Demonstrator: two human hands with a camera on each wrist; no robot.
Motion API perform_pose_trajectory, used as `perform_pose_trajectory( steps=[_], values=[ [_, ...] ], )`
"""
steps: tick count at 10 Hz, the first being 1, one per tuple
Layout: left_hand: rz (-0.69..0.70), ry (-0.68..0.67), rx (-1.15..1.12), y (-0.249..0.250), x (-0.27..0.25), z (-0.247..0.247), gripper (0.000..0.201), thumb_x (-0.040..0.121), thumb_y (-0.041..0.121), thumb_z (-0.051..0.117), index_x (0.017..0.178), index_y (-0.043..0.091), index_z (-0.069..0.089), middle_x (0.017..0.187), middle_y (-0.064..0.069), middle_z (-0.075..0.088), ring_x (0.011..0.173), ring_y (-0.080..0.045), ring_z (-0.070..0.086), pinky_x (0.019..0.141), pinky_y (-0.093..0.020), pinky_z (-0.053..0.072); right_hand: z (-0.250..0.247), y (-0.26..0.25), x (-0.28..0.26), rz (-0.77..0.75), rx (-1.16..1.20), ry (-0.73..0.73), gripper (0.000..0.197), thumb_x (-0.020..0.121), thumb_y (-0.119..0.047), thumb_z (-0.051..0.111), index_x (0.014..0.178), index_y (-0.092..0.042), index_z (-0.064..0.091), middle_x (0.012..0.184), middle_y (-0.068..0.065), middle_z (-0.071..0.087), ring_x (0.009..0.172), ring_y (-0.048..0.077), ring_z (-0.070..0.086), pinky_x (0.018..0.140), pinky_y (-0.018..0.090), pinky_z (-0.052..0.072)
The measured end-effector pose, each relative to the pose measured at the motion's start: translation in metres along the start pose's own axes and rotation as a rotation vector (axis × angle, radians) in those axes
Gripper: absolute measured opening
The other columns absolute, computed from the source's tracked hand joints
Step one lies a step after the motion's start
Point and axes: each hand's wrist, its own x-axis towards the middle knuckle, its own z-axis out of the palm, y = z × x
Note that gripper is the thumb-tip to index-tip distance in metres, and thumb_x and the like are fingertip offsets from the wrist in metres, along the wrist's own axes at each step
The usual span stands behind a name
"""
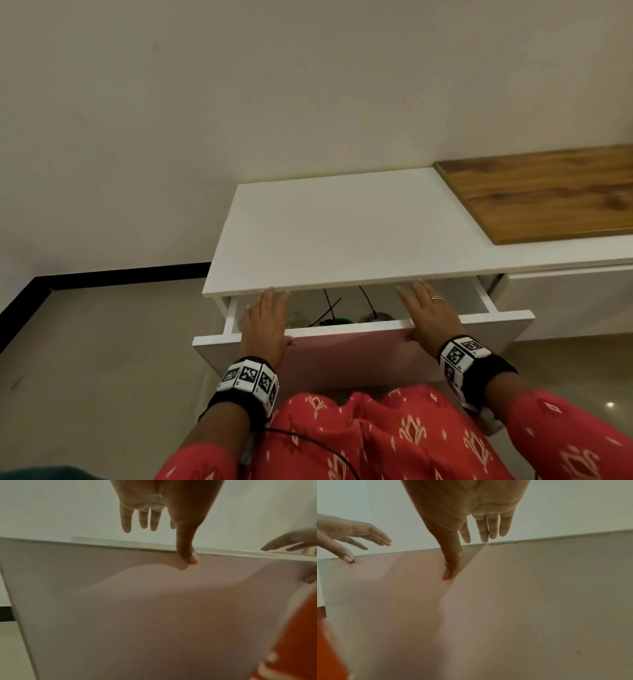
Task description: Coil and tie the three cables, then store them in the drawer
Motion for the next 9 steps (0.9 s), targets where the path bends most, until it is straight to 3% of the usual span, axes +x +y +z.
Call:
perform_pose_trajectory(
  steps=[1,2,3,4,5,6,7,8,9],
  values=[
    [-0.045,0.049,0.01,0.003,0.019,0.005,0.099,0.033,0.033,0.092,0.121,0.01,0.055,0.128,-0.023,0.055,0.119,-0.041,0.052,0.095,-0.06,0.04,-0.003,0.004,0.026,0.03,-0.056,-0.038,0.098,0.078,-0.033,0.068,0.147,-0.012,0.001,0.157,0.014,-0.002,0.145,0.029,-0.004,0.118,0.037,0.0],
    [-0.08,0.093,0.023,0.006,0.033,0.007,0.081,0.065,0.031,0.079,0.134,0.011,0.042,0.143,-0.02,0.04,0.134,-0.037,0.035,0.109,-0.059,0.021,-0.005,0.006,0.044,0.058,-0.09,-0.067,0.094,0.08,-0.035,0.065,0.147,-0.014,0.002,0.156,0.016,-0.002,0.145,0.03,-0.001,0.118,0.041,0.004],
    [-0.036,0.045,0.076,0.006,0.051,0.016,0.077,0.041,0.024,0.092,0.11,0.006,0.063,0.113,-0.023,0.064,0.105,-0.039,0.062,0.087,-0.06,0.046,-0.007,0.009,0.062,0.057,-0.124,-0.004,0.082,0.075,-0.038,0.07,0.14,-0.015,0.026,0.145,0.016,0.029,0.134,0.034,0.029,0.109,0.045,0.027],
    [0.02,0.164,0.079,0.006,0.067,0.026,0.064,0.039,0.014,0.09,0.095,0.006,0.061,0.092,-0.018,0.066,0.082,-0.037,0.065,0.073,-0.048,0.056,-0.008,0.009,0.075,0.074,-0.184,0.061,0.067,0.06,-0.041,0.08,0.114,-0.013,0.052,0.115,0.013,0.054,0.104,0.033,0.054,0.085,0.046,0.045],
    [0.023,0.256,0.081,0.008,0.073,0.028,0.048,0.05,0.011,0.083,0.087,0.009,0.054,0.08,-0.013,0.06,0.07,-0.032,0.059,0.065,-0.039,0.054,-0.004,0.009,0.083,0.068,-0.228,0.093,0.057,0.053,-0.036,0.085,0.097,-0.01,0.058,0.097,0.012,0.06,0.088,0.032,0.059,0.073,0.045,0.047],
    [0.013,0.233,0.098,0.008,0.073,0.026,0.046,0.051,0.008,0.081,0.086,0.009,0.052,0.078,-0.012,0.059,0.068,-0.031,0.057,0.064,-0.039,0.052,-0.001,0.008,0.084,0.073,-0.242,0.109,0.061,0.032,-0.034,0.092,0.078,-0.01,0.059,0.076,0.01,0.06,0.067,0.029,0.06,0.057,0.04,0.049],
    [0.005,0.189,0.103,0.009,0.068,0.02,0.049,0.05,0.006,0.08,0.092,0.007,0.054,0.085,-0.013,0.059,0.074,-0.032,0.058,0.067,-0.041,0.052,-0.01,0.003,0.079,0.067,-0.225,0.063,0.06,0.047,-0.032,0.089,0.092,-0.01,0.057,0.092,0.012,0.059,0.083,0.031,0.059,0.07,0.043,0.049],
    [-0.018,0.024,0.037,0.008,0.055,-0.002,0.047,0.08,0.02,0.061,0.122,0.011,0.043,0.124,-0.012,0.048,0.113,-0.03,0.048,0.094,-0.043,0.043,-0.021,-0.001,0.065,0.069,-0.089,-0.019,0.054,0.079,-0.032,0.067,0.122,-0.013,0.041,0.127,0.011,0.043,0.119,0.031,0.042,0.099,0.04,0.036],
    [-0.082,-0.058,-0.02,0.003,0.025,-0.012,0.049,0.087,0.034,0.052,0.129,0.015,0.034,0.133,-0.008,0.039,0.122,-0.025,0.039,0.098,-0.038,0.04,-0.024,0.004,0.036,0.106,0.024,-0.084,0.058,0.081,-0.028,0.065,0.13,-0.014,0.036,0.136,0.011,0.037,0.126,0.031,0.038,0.104,0.039,0.037]
  ],
)
